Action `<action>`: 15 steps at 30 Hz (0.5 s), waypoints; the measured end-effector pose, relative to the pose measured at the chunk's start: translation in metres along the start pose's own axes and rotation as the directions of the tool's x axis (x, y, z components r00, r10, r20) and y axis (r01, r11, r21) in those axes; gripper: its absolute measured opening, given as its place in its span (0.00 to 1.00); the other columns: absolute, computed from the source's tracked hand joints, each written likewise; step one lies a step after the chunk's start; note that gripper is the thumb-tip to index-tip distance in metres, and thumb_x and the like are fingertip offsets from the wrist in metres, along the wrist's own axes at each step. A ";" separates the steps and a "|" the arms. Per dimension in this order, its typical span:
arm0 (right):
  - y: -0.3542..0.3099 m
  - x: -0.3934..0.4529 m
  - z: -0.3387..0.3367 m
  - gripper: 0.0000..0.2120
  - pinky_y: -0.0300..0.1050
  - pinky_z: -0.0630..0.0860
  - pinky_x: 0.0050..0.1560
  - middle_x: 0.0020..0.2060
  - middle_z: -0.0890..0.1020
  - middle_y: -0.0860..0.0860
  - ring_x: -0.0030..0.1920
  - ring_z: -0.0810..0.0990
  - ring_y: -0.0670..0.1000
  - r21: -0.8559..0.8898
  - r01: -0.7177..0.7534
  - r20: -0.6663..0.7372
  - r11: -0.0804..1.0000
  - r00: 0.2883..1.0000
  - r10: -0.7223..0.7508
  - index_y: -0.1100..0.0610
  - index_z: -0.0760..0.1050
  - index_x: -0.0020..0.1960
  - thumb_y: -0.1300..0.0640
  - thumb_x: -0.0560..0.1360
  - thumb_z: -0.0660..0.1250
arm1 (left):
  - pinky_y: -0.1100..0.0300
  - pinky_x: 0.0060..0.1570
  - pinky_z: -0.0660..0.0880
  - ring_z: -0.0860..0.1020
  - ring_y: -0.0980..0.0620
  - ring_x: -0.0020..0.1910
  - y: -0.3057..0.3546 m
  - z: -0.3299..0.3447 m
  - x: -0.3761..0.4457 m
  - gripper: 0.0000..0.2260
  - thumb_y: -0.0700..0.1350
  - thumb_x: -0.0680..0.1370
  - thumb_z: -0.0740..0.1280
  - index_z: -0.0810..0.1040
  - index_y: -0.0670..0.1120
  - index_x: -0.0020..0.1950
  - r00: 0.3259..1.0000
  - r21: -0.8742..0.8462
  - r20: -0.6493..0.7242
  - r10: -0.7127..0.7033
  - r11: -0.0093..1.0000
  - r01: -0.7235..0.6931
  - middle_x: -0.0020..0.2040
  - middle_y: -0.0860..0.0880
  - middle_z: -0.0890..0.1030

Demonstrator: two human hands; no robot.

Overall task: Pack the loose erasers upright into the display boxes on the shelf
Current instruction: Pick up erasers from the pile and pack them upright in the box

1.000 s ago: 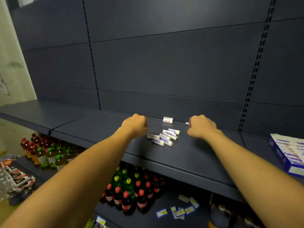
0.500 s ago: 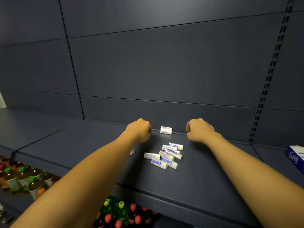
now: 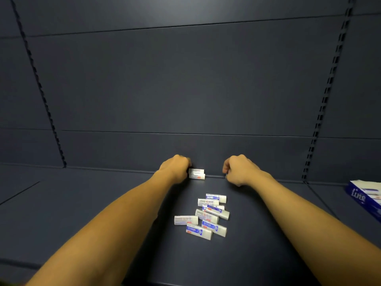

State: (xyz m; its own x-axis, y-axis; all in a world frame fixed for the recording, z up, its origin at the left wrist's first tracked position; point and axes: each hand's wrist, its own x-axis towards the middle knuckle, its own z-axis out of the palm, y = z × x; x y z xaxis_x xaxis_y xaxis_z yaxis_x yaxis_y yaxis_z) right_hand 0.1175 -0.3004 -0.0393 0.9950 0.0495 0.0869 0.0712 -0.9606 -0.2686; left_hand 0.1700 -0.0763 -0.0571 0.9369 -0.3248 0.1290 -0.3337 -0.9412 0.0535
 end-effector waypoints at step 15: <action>-0.029 0.026 0.029 0.02 0.48 0.81 0.53 0.45 0.83 0.50 0.48 0.82 0.50 0.188 -0.060 0.051 0.980 0.997 0.051 0.54 0.84 0.43 0.58 0.70 0.76 | 0.60 0.54 0.76 0.79 0.51 0.51 -0.003 0.004 0.013 0.14 0.33 0.77 0.63 0.85 0.45 0.53 0.978 -0.331 0.092 0.186 0.932 -0.146 0.53 0.47 0.84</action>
State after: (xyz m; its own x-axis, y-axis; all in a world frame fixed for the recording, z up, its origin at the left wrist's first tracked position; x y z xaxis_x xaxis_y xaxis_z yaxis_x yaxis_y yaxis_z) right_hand 0.1437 -0.2630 -0.0568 0.9996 0.0142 0.0243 0.0236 -0.8933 -0.4489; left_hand 0.1840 -0.0778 -0.0593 0.8642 -0.5012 0.0450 -0.4823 -0.7993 0.3584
